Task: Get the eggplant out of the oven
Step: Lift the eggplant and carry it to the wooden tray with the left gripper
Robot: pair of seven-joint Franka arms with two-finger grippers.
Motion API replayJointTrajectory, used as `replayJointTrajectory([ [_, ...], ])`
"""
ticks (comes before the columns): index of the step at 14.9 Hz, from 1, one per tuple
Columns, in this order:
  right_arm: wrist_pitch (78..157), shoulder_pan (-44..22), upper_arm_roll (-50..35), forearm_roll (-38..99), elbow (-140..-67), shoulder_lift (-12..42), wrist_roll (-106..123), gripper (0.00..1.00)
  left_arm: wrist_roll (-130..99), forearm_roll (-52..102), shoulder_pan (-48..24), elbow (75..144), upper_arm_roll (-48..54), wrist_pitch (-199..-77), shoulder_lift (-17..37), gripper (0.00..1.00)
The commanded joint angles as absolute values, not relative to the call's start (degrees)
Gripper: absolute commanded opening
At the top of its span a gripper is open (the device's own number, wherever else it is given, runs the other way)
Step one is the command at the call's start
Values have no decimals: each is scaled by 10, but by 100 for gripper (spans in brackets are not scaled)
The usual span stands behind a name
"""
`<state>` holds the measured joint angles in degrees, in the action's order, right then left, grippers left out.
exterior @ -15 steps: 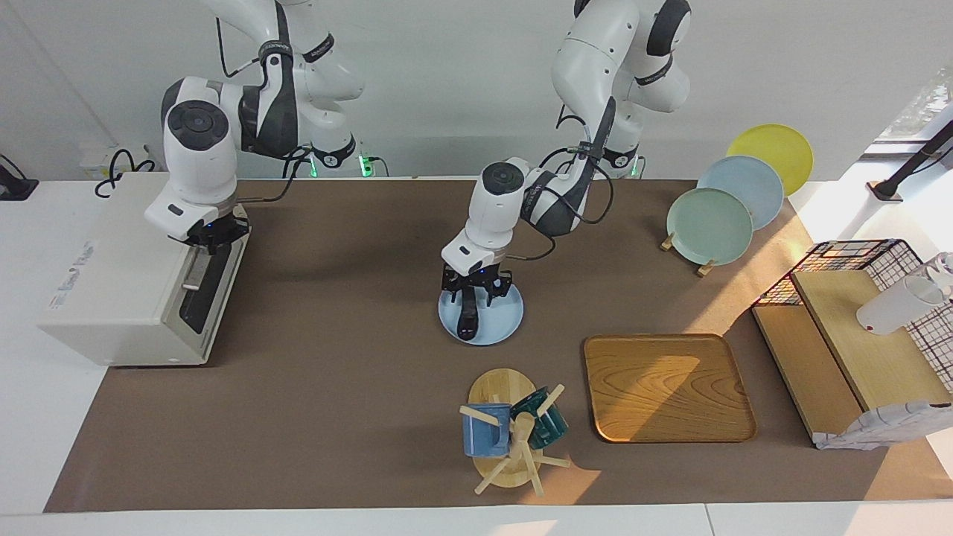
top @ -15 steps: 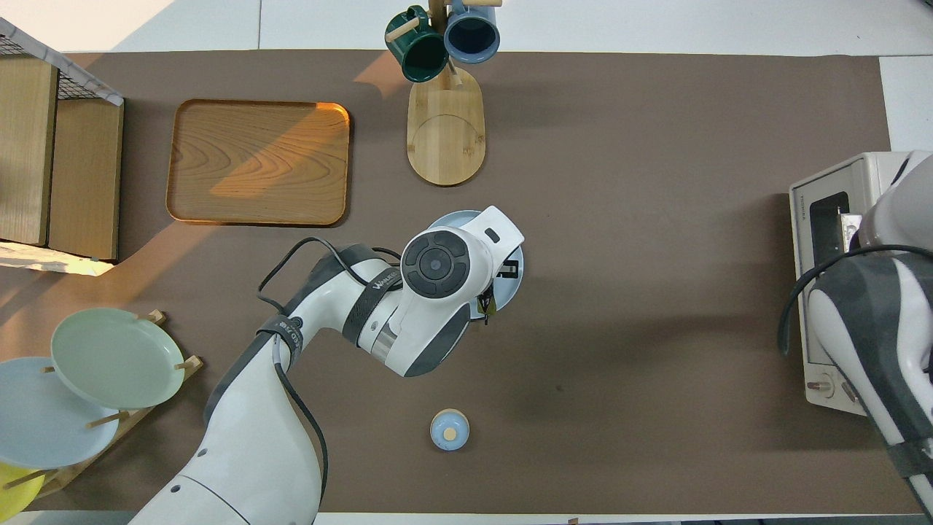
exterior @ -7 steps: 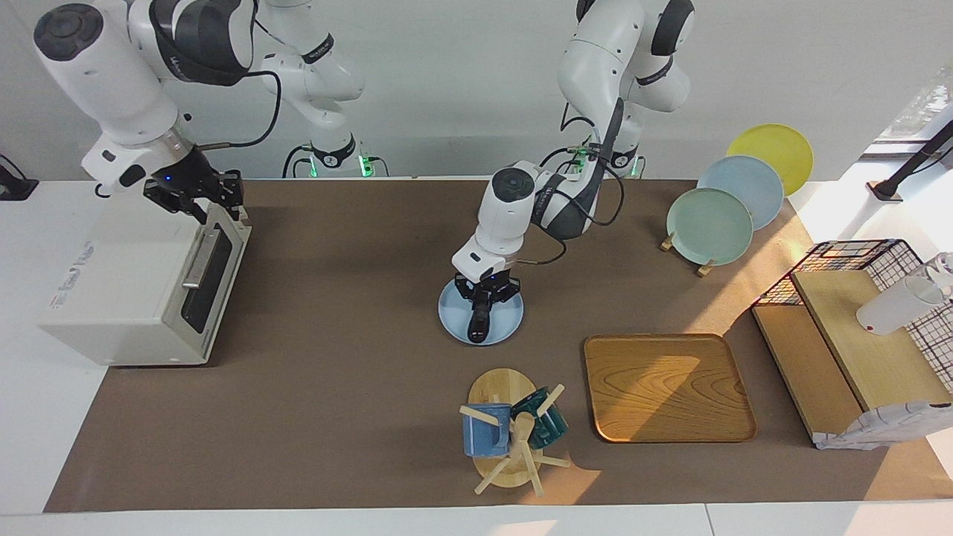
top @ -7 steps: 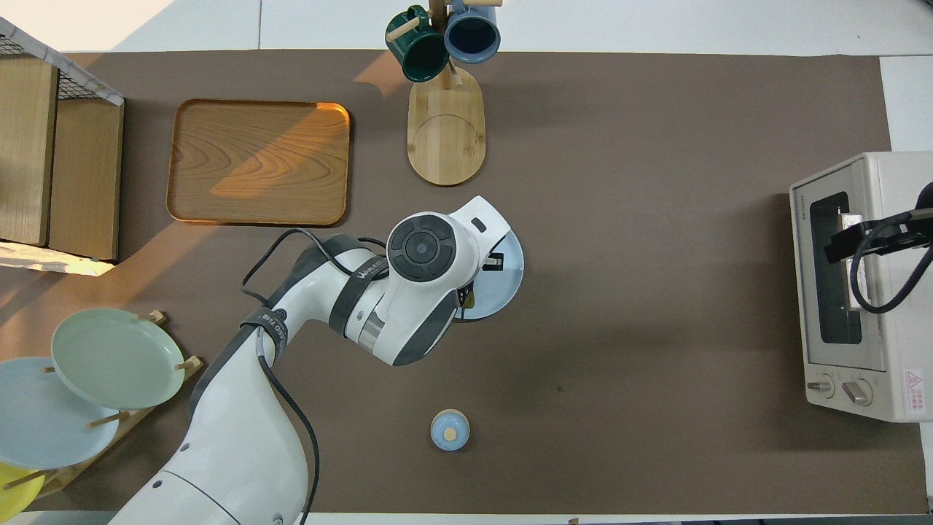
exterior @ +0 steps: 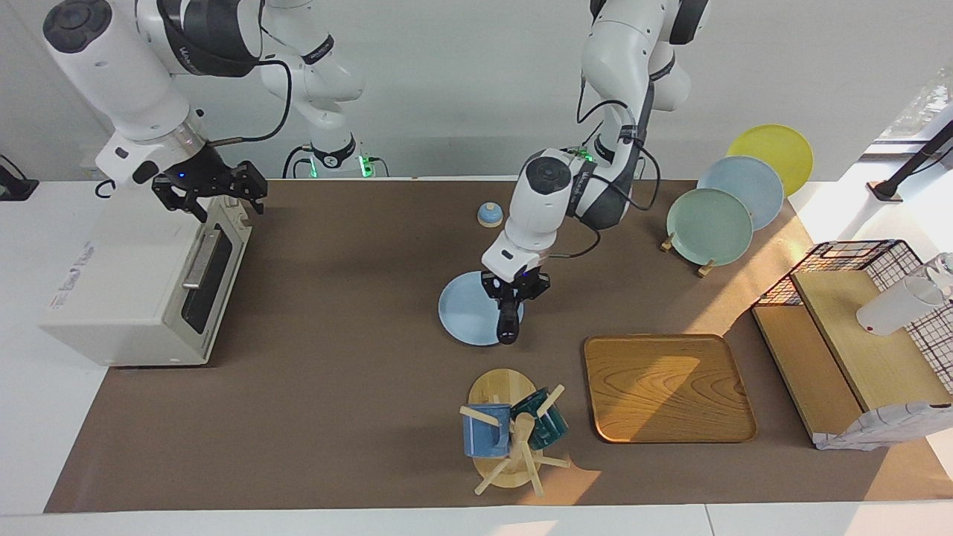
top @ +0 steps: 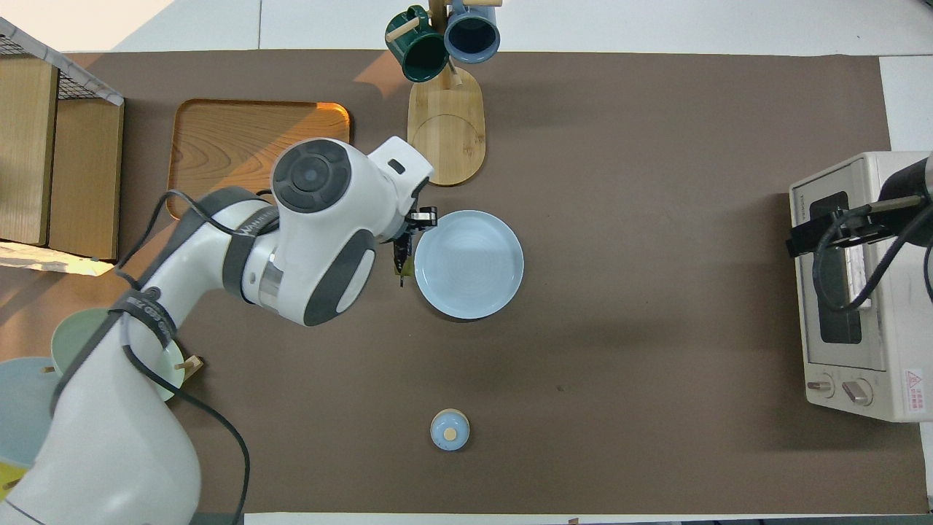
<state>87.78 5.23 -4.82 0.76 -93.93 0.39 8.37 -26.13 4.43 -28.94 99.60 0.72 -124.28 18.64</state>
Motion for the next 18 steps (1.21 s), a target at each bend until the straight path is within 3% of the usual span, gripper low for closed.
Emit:
replayJointTrajectory([
  [1,856,33,-44,-4,-907,22,65,100,-236,58,-226,955,12,-1209,205,0],
  [9,854,20,-32,-1,-934,-4,57,100,-122,48,-69,928,10,-1201,232,0],
  [13,860,20,-28,-2,-947,-21,56,100,-120,47,-61,904,9,-1231,285,0],
  [18,882,18,-6,-1,-952,-20,56,100,-119,47,-62,904,9,-1263,301,0],
])
